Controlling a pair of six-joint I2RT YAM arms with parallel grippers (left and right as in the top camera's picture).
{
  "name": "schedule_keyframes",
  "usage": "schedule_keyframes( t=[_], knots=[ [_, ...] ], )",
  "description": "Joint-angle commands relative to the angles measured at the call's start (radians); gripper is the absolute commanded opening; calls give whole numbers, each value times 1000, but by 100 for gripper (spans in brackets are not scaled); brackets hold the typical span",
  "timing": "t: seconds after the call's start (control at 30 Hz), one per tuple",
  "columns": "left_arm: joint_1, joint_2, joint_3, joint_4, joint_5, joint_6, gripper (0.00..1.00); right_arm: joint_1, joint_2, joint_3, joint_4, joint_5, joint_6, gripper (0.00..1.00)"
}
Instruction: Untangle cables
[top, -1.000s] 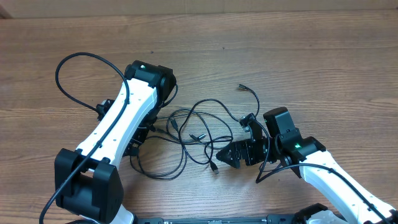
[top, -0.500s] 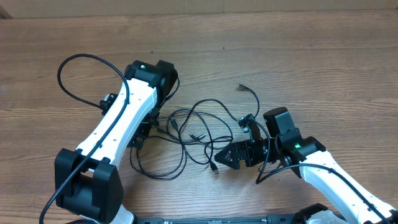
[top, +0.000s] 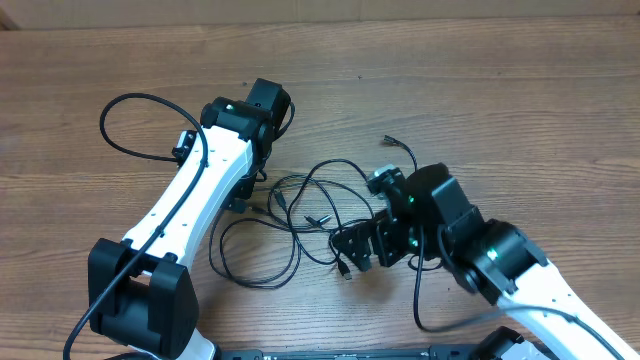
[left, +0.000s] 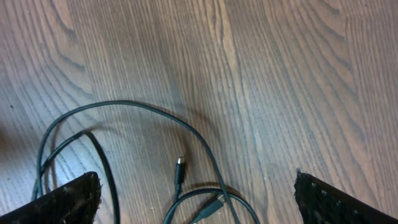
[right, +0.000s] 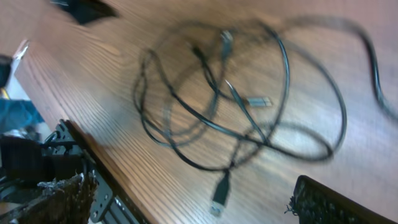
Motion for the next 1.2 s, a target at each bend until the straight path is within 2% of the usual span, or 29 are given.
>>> schedule_keyframes(
  t=[0.0, 0.13, 0.3, 0.53, 0.73, 0.83, 0.9, 0.97, 1.1, 1.17],
  knots=[
    [2, 2, 12, 0, -27, 14, 100, 108, 2, 18, 16, 194, -64, 100],
    [2, 2, 12, 0, -27, 14, 99, 234, 63, 18, 25, 343, -64, 100],
    [2, 2, 12, 0, -27, 14, 99, 292, 194, 18, 36, 435, 10, 98],
    [2, 2, 12, 0, -27, 14, 100, 292, 343, 18, 103, 388, 53, 86],
    [2, 2, 12, 0, -27, 14, 99, 292, 373, 18, 124, 370, 49, 77],
    [2, 2, 12, 0, -27, 14, 100, 292, 378, 18, 123, 396, 49, 64],
    [2, 2, 12, 0, -27, 14, 100, 292, 378, 18, 123, 444, 48, 64],
    [2, 2, 12, 0, -27, 14, 100, 292, 378, 18, 124, 502, 37, 71],
    [2, 2, 12, 0, -27, 14, 99, 290, 378, 17, 155, 532, -123, 89],
    [2, 2, 12, 0, -27, 14, 100, 290, 381, 17, 175, 532, -214, 93]
  ],
)
